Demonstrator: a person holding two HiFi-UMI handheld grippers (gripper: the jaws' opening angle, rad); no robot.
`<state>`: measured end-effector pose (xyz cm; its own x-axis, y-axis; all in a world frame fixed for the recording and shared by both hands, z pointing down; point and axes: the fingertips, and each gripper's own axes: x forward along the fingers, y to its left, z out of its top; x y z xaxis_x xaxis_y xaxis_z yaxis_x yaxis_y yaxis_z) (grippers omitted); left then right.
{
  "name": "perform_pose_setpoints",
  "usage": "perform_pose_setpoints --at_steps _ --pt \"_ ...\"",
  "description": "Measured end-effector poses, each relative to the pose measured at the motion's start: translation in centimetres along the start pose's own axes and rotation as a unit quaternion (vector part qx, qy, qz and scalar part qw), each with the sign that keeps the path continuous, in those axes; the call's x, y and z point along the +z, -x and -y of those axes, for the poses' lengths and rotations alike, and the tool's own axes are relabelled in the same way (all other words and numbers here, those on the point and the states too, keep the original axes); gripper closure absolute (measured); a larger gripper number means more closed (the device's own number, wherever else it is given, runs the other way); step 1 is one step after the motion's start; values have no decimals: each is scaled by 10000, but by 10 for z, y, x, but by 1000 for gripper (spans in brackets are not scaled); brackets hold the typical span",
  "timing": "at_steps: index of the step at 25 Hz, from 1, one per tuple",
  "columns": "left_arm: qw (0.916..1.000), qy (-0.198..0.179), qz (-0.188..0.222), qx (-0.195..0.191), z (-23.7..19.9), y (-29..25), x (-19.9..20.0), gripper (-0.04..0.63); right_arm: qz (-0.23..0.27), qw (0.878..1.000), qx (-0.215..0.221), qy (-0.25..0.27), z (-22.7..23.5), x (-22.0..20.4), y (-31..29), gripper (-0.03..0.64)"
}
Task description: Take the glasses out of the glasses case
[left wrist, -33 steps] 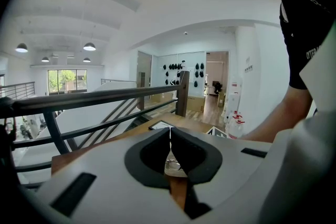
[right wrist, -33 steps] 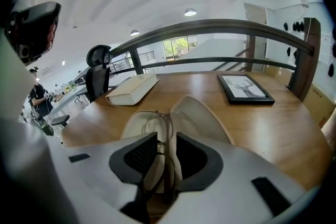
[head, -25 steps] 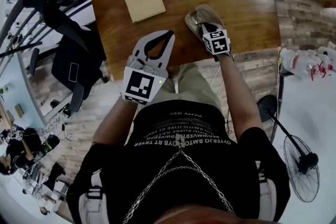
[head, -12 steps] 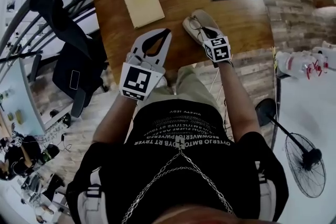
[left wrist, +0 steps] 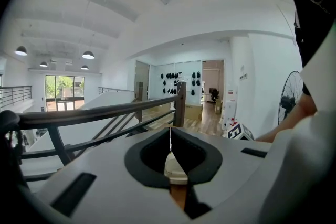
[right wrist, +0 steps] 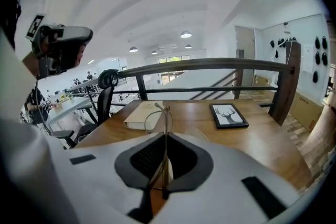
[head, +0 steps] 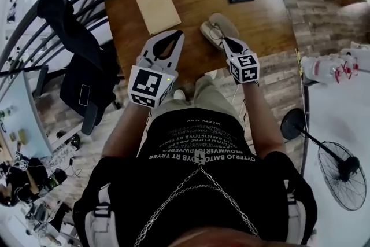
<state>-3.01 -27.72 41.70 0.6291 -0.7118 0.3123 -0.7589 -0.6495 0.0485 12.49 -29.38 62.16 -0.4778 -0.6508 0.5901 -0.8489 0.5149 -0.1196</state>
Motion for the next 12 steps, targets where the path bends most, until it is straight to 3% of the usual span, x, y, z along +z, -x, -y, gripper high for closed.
perform_pose_setpoints --at_steps 12 --pt "9996 -105 151 -199 6 21 7 566 1085 9938 -120 200 -46 78 69 592"
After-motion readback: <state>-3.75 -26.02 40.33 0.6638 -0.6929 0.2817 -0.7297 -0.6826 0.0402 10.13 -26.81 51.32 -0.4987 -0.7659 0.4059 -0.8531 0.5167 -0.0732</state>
